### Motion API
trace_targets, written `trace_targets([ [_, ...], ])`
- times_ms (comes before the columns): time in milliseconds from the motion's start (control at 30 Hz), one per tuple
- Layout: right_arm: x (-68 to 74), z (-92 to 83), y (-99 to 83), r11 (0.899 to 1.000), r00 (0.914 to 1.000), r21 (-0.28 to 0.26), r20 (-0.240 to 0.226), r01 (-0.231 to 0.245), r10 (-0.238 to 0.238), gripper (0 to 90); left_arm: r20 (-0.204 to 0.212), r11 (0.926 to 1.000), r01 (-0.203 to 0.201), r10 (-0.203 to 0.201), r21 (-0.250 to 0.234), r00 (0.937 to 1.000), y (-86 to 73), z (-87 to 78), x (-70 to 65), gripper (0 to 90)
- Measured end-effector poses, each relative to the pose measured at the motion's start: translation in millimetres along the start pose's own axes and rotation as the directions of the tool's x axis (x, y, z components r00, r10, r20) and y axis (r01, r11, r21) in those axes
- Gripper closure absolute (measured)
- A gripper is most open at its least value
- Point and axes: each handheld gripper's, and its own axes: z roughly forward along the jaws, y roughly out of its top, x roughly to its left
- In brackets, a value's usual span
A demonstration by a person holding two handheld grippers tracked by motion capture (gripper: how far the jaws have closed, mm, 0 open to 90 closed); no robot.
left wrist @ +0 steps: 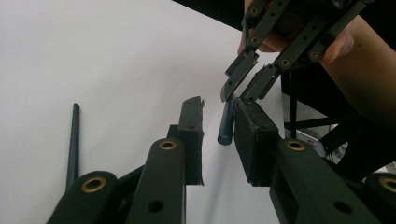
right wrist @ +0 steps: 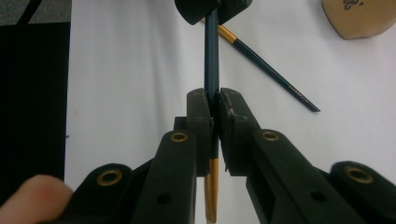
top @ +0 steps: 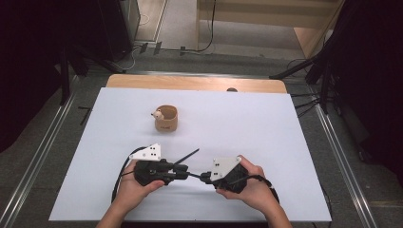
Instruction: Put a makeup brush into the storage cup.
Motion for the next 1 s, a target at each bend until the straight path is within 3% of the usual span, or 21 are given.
trace_targets([
  [333, 0.8, 1.7, -0.2, 1.0, 1.0, 0.008, -0.002, 0.006, -0.006, 84.6, 0.033, 1.0, 0.006, -0.006, 0.001, 0.9994, -0.2, -0.8, 0.9, 80.9],
  [567, 0.6, 1.1, -0.8, 1.0, 0.9997, 0.003, -0.012, 0.02, -0.02, 84.6, 0.081, 0.9999, 0.015, -0.015, -0.004, 0.9966, 0.4, -1.2, 1.2, 85.2],
  [733, -0.3, 0.7, -1.3, 1.0, 0.9998, -0.007, -0.017, 0.009, -0.009, 83.8, 0.075, 0.9999, 0.012, -0.012, -0.006, 0.9971, 1.6, -2.5, 0.7, 86.0],
  [800, -2.3, 0.7, -2.0, 1.0, 0.9998, -0.019, -0.011, -0.016, 0.016, 76.9, 0.039, 0.9999, 0.005, -0.005, -0.01, 0.9992, 1.8, -3.6, 0.2, 86.0],
  [867, -4.8, 0.1, -3.2, 0.997, 0.9981, -0.046, 0.002, -0.061, 0.061, 60.9, 0.022, 0.9997, 0.004, -0.004, -0.025, 0.9997, 1.7, -6.5, 1.1, 86.0],
  [900, -6.7, -0.4, -3.8, 0.995, 0.9967, -0.062, 0.016, -0.079, 0.08, 57.5, 0.006, 0.9992, 0.008, -0.008, -0.039, 0.9999, 1.8, -8.7, 1.3, 86.0],
  [933, -8.1, -1.3, -4.4, 0.991, 0.9933, -0.08, 0.033, -0.108, 0.111, 50.4, -0.004, 0.9988, 0.012, -0.012, -0.048, 0.9999, 1.8, -10.3, 1.4, 86.1],
  [967, -10.0, -2.5, -4.8, 0.98, 0.9808, -0.113, 0.092, -0.161, 0.172, 30.7, -0.017, 0.9982, 0.013, -0.014, -0.059, 0.9998, 1.9, -12.4, 1.8, 86.0],
  [1000, -10.0, -2.5, -4.8, 0.98, 0.9808, -0.113, 0.092, -0.161, 0.172, 30.7, -0.032, 0.9978, 0.011, -0.013, -0.066, 0.9994, 2.1, -14.3, 2.0, 86.0],
])
